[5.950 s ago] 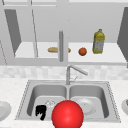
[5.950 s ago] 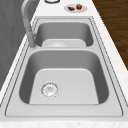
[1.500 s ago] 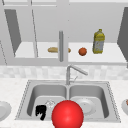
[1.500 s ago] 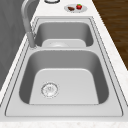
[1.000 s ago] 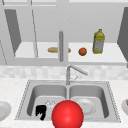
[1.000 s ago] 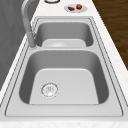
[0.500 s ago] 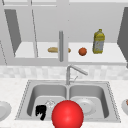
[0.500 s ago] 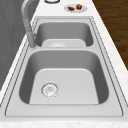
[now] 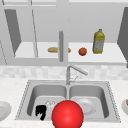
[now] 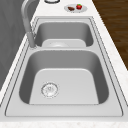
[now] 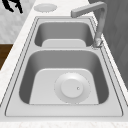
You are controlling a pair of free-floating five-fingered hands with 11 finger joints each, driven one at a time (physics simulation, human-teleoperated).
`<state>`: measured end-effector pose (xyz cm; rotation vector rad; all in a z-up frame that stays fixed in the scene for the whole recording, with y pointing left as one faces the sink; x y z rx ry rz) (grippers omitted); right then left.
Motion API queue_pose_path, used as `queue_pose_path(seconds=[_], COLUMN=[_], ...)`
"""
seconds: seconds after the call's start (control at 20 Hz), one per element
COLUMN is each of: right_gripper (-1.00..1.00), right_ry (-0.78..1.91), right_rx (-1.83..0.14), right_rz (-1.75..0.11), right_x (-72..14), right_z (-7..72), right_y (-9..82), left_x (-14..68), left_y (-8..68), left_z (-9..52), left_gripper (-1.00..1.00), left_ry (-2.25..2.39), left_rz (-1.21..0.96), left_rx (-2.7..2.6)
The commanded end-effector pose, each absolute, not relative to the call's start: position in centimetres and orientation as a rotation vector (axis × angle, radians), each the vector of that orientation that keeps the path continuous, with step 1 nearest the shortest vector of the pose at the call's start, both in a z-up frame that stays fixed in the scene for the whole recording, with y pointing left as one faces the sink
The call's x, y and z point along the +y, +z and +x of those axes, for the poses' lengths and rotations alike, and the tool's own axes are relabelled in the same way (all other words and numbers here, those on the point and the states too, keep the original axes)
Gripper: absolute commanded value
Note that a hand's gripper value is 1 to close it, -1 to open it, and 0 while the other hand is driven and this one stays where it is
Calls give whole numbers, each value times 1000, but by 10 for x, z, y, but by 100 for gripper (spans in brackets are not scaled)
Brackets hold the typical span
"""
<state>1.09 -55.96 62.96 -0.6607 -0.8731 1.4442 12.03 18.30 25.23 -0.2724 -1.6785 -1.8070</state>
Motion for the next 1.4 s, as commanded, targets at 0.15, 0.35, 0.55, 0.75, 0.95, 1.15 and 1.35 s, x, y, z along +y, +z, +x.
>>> queue_pose_path(seconds=[0.15, 0.35, 0.55, 0.75, 0.95, 1.15, 1.35], right_gripper=[-100, -100, -100, -100, -100, -100, -100], right_ry=[1415, 1378, 1308, 1235, 1172, 1091, 1031], right_rx=[-851, -822, -788, -751, -733, -740, -713], right_rz=[-690, -702, -734, -757, -775, -814, -838], right_x=[-510, -491, -463, -443, -423, -402, -385], right_z=[-1, -11, 2, 4, 7, 12, 16], right_y=[628, 629, 630, 627, 626, 627, 626], left_x=[183, 183, 183, 183, 183, 183, 183], left_y=[252, 252, 252, 252, 252, 252, 252], left_z=[120, 120, 120, 120, 120, 120, 120], left_gripper=[0, 0, 0, 0, 0, 0, 0], left_ry=[-1807, -1807, -1807, -1807, -1807, -1807, -1807], left_rz=[-272, -272, -272, -272, -272, -272, -272], left_rx=[-1679, -1679, -1679, -1679, -1679, -1679, -1679])
